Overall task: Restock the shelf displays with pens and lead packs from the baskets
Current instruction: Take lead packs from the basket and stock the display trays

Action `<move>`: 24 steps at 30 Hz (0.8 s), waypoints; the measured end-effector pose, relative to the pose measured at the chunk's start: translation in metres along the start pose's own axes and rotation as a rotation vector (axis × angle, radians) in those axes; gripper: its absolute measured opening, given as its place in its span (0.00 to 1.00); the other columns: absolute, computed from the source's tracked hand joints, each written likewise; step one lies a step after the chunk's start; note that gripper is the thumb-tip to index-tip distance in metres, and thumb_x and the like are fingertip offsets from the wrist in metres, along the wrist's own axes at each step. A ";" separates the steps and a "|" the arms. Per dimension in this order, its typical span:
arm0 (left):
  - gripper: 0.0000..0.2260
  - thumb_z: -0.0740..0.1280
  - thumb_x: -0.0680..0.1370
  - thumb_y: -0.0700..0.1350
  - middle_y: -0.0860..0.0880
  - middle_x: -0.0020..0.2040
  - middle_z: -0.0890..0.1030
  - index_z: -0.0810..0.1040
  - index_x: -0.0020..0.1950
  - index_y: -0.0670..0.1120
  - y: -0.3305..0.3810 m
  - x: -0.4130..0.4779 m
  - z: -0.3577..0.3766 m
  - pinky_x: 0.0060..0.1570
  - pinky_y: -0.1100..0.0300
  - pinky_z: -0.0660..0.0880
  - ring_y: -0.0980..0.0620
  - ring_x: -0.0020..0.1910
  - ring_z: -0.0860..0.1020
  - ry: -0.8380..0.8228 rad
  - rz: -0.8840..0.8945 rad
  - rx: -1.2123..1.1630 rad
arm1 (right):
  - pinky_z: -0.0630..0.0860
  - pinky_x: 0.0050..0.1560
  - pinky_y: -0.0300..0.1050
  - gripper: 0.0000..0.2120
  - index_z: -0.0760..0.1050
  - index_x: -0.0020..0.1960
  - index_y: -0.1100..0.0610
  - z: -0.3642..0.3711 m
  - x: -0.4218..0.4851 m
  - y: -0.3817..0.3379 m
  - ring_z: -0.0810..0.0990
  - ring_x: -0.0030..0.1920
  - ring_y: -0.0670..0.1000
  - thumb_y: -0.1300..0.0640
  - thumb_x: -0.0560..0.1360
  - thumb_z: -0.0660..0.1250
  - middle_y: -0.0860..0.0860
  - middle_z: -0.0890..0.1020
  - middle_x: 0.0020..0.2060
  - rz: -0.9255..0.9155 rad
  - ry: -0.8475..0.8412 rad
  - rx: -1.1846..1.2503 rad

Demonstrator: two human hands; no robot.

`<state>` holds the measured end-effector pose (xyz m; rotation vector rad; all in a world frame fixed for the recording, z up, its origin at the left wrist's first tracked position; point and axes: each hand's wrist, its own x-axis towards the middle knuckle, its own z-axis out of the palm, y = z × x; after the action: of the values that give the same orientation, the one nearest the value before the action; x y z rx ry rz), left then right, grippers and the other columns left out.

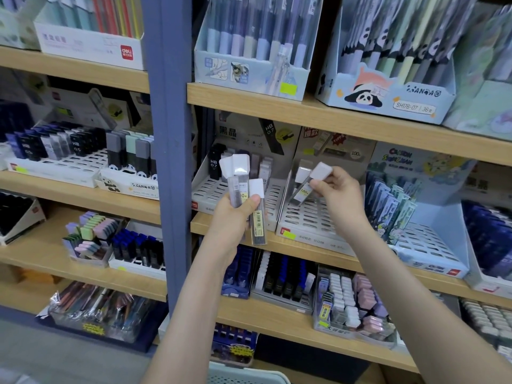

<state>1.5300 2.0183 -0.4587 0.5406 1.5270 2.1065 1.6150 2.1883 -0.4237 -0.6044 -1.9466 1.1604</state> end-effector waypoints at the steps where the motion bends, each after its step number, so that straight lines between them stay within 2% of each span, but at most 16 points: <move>1: 0.03 0.64 0.81 0.43 0.49 0.44 0.83 0.76 0.52 0.50 0.000 0.001 0.000 0.50 0.51 0.76 0.54 0.40 0.82 0.001 0.000 -0.004 | 0.77 0.55 0.53 0.08 0.76 0.45 0.48 0.000 0.000 0.001 0.81 0.49 0.53 0.61 0.76 0.68 0.50 0.82 0.45 0.001 -0.019 -0.041; 4: 0.03 0.63 0.81 0.42 0.48 0.43 0.83 0.75 0.52 0.49 0.001 0.001 -0.001 0.37 0.60 0.79 0.55 0.38 0.82 -0.007 0.003 -0.024 | 0.77 0.54 0.57 0.03 0.76 0.48 0.52 0.000 0.000 0.001 0.81 0.47 0.53 0.60 0.76 0.67 0.50 0.82 0.44 -0.031 -0.050 -0.167; 6: 0.03 0.63 0.81 0.42 0.48 0.42 0.83 0.75 0.52 0.48 0.001 0.000 0.000 0.32 0.64 0.78 0.56 0.36 0.82 -0.008 0.006 -0.014 | 0.77 0.49 0.53 0.03 0.74 0.50 0.55 0.000 0.001 -0.001 0.80 0.46 0.53 0.59 0.77 0.66 0.50 0.81 0.43 -0.077 -0.054 -0.253; 9: 0.03 0.63 0.81 0.42 0.48 0.44 0.82 0.75 0.54 0.47 0.001 -0.001 0.002 0.29 0.65 0.76 0.58 0.35 0.81 -0.006 0.004 0.004 | 0.70 0.35 0.47 0.09 0.65 0.57 0.53 0.001 0.002 -0.004 0.74 0.35 0.52 0.60 0.79 0.62 0.50 0.76 0.37 -0.152 -0.096 -0.400; 12: 0.03 0.63 0.81 0.42 0.48 0.45 0.82 0.75 0.54 0.48 0.000 -0.002 0.003 0.27 0.67 0.75 0.60 0.33 0.81 -0.004 0.000 0.009 | 0.69 0.28 0.45 0.16 0.62 0.64 0.48 0.001 0.004 -0.004 0.69 0.28 0.53 0.61 0.80 0.59 0.51 0.76 0.36 -0.209 -0.163 -0.453; 15: 0.02 0.63 0.81 0.43 0.49 0.43 0.83 0.75 0.52 0.48 -0.001 -0.002 0.005 0.27 0.67 0.74 0.60 0.32 0.81 -0.011 -0.008 0.022 | 0.72 0.36 0.47 0.16 0.64 0.63 0.48 0.003 0.007 -0.005 0.75 0.34 0.51 0.62 0.80 0.60 0.50 0.75 0.37 -0.275 -0.243 -0.491; 18: 0.02 0.64 0.81 0.43 0.51 0.40 0.83 0.75 0.53 0.48 -0.002 -0.002 0.006 0.29 0.66 0.75 0.60 0.33 0.81 -0.014 -0.013 0.036 | 0.71 0.42 0.47 0.16 0.65 0.63 0.48 0.008 0.008 -0.001 0.73 0.40 0.49 0.60 0.79 0.62 0.47 0.73 0.39 -0.296 -0.238 -0.511; 21: 0.03 0.64 0.81 0.43 0.50 0.42 0.83 0.75 0.54 0.48 -0.003 -0.002 0.006 0.37 0.60 0.77 0.56 0.37 0.82 -0.022 -0.017 0.035 | 0.67 0.52 0.48 0.17 0.68 0.66 0.52 0.009 0.009 0.007 0.65 0.51 0.47 0.59 0.78 0.64 0.47 0.71 0.47 -0.415 -0.128 -0.650; 24: 0.02 0.64 0.81 0.43 0.47 0.48 0.83 0.74 0.53 0.49 -0.005 -0.001 0.007 0.41 0.56 0.77 0.50 0.45 0.82 -0.017 -0.016 0.040 | 0.62 0.54 0.47 0.16 0.70 0.66 0.54 0.006 0.011 0.008 0.60 0.53 0.49 0.59 0.78 0.63 0.48 0.67 0.49 -0.443 -0.055 -0.700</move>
<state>1.5351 2.0242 -0.4611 0.5575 1.5622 2.0576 1.6036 2.1969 -0.4286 -0.4465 -2.3724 0.2070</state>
